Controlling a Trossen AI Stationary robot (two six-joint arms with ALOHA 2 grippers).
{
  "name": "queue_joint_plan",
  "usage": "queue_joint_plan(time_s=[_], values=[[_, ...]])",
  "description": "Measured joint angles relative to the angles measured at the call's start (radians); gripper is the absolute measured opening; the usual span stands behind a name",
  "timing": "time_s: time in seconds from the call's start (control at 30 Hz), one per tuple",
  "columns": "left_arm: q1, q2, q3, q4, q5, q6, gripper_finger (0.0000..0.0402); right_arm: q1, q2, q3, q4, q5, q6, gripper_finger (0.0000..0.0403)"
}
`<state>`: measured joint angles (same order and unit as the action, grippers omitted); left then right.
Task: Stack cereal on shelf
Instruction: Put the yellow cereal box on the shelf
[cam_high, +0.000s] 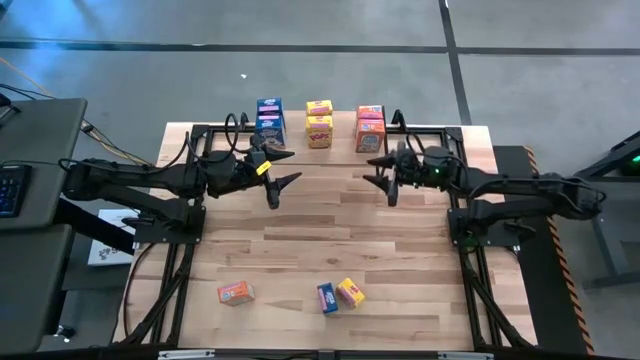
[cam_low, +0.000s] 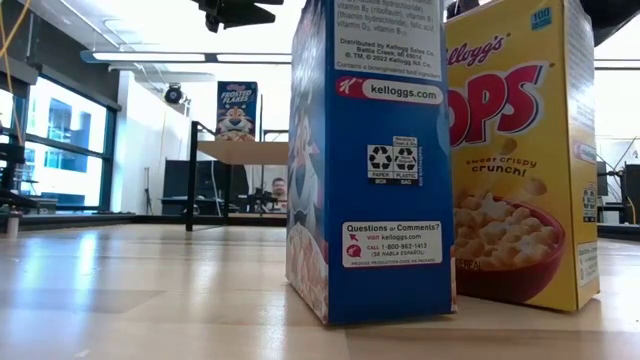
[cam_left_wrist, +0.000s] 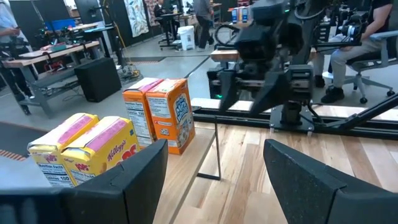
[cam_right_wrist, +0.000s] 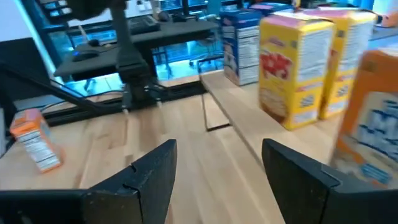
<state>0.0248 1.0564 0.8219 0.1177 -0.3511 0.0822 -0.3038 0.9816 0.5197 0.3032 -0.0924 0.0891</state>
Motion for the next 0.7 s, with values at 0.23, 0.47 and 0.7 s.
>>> queue_joint_plan(time_s=[0.23, 0.47, 0.7], values=[[0.0, 0.0, 0.0, 0.0, 0.0, 0.0, 0.0255, 0.179, -0.001, 0.011, 0.006, 0.136, 0.012, 0.0229], [0.0, 0.0, 0.0, 0.0, 0.0, 0.0, 0.0255, 0.362, -0.001, 0.011, 0.047, 0.288, 0.034, 0.0229], [0.0, 0.0, 0.0, 0.0, 0.0, 0.0, 0.0255, 0.499, -0.001, 0.012, 0.081, 0.384, 0.035, 0.0229]])
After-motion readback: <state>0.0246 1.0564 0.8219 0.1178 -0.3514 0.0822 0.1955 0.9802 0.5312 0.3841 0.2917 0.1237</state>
